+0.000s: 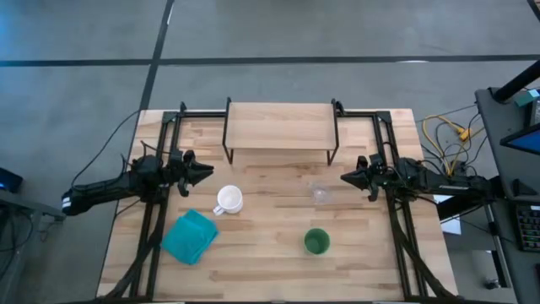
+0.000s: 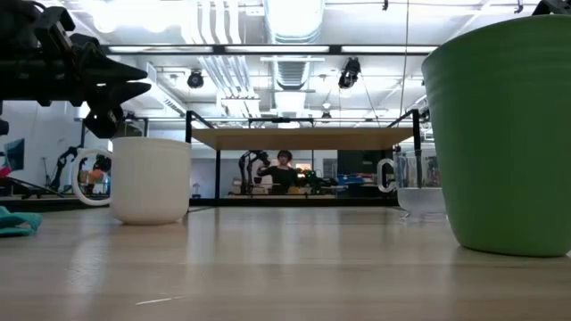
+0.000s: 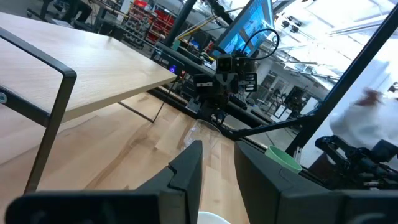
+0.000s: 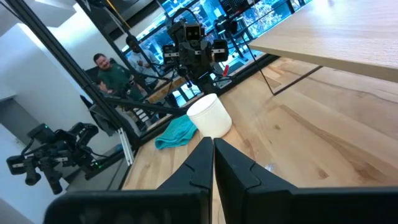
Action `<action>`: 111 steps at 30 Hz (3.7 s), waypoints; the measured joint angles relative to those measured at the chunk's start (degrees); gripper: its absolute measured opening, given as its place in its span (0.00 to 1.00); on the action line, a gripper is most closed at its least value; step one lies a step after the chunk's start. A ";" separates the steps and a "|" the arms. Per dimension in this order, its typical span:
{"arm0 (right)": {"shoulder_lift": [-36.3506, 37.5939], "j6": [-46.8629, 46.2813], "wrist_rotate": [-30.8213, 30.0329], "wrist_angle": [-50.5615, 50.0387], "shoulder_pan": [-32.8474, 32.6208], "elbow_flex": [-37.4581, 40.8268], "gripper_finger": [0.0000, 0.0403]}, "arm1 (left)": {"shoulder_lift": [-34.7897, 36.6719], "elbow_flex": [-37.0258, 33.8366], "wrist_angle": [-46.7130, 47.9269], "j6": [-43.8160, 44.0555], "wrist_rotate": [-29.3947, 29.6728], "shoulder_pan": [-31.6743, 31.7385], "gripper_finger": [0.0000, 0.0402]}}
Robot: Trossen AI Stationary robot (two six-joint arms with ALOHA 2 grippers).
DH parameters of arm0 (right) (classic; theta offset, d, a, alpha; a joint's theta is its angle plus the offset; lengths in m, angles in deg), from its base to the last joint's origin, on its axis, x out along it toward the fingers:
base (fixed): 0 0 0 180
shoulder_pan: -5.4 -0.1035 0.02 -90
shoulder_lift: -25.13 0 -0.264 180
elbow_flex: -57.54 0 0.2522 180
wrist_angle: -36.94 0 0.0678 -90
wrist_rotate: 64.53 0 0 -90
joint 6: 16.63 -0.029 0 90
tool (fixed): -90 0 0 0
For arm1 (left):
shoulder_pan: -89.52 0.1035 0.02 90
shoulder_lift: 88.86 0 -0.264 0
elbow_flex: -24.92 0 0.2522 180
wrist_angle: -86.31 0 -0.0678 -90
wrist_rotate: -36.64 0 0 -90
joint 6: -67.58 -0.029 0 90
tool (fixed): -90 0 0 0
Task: Stack small to large cups/mugs on shelf
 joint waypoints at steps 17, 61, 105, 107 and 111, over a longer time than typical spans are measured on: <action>-0.01 0.00 0.00 0.02 0.00 0.01 0.02 | -0.01 0.00 -0.01 0.00 0.00 -0.02 0.20; 0.00 -1.03 -3.19 1.90 0.02 0.00 0.02 | -0.92 0.41 -6.26 -0.04 2.35 0.00 0.20; -47.34 11.03 1.97 -45.52 0.02 -76.29 0.02 | -78.56 87.88 27.03 -19.62 -4.95 -13.69 0.20; -49.50 11.05 1.97 -46.66 0.00 -77.59 0.02 | -80.63 89.12 27.16 -19.48 -4.92 -14.97 0.20; -52.90 11.19 1.97 -49.97 0.02 -79.58 0.02 | -83.71 90.48 26.94 -20.53 -4.86 -17.55 0.20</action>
